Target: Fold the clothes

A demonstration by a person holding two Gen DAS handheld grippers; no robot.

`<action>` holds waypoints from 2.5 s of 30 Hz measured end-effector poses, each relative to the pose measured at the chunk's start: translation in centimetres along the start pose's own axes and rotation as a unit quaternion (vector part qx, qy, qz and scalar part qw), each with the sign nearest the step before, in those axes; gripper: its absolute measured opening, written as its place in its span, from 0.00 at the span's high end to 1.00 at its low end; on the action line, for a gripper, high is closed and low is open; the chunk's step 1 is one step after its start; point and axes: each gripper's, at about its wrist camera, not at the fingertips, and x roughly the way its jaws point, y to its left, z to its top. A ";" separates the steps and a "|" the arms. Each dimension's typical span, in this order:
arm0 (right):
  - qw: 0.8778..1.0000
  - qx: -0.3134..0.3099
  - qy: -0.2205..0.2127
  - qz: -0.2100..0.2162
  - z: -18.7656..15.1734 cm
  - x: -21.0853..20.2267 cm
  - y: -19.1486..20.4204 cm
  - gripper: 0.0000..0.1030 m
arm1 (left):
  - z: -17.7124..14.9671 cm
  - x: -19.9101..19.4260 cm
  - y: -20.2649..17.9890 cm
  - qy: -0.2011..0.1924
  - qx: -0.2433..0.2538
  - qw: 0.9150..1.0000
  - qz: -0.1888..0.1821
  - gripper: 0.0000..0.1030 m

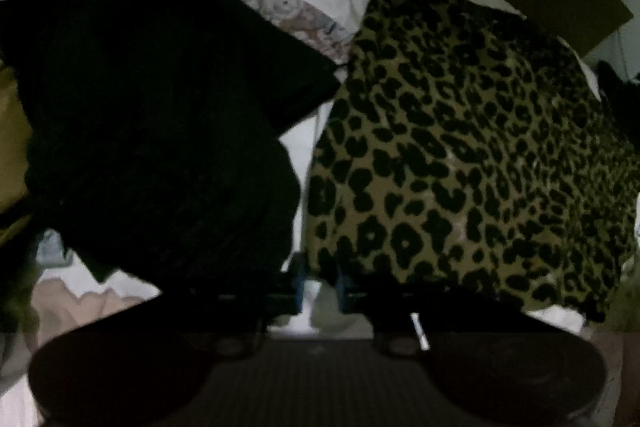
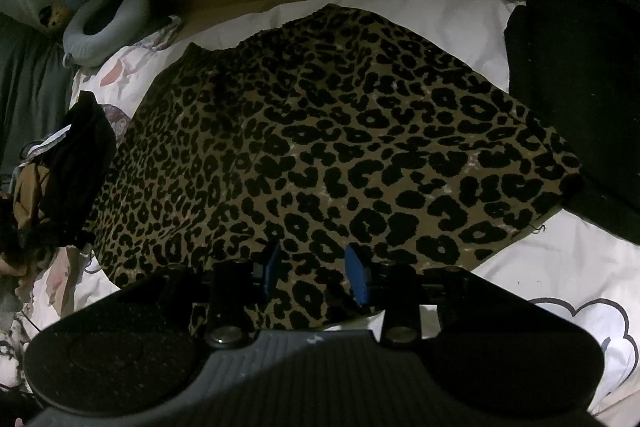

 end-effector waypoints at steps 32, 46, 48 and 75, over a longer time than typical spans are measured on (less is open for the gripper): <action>0.999 -0.044 -0.010 0.019 -0.1 -1.6 1.4 0.37 | 4.0 -6.5 -6.0 -0.029 -0.078 0.989 -0.119 0.96; 0.993 -0.076 -0.059 0.064 0.7 -2.5 3.7 0.36 | 7.7 -10.1 -14.1 0.001 -0.008 0.993 -0.120 0.96; 0.992 -0.081 -0.067 0.072 0.9 -2.7 3.9 0.36 | 8.1 -10.3 -15.2 0.008 0.003 0.993 -0.114 0.96; 0.975 -0.109 -0.118 0.151 2.1 -1.7 6.7 0.35 | 10.6 -8.0 -28.1 0.056 0.043 0.991 -0.118 0.96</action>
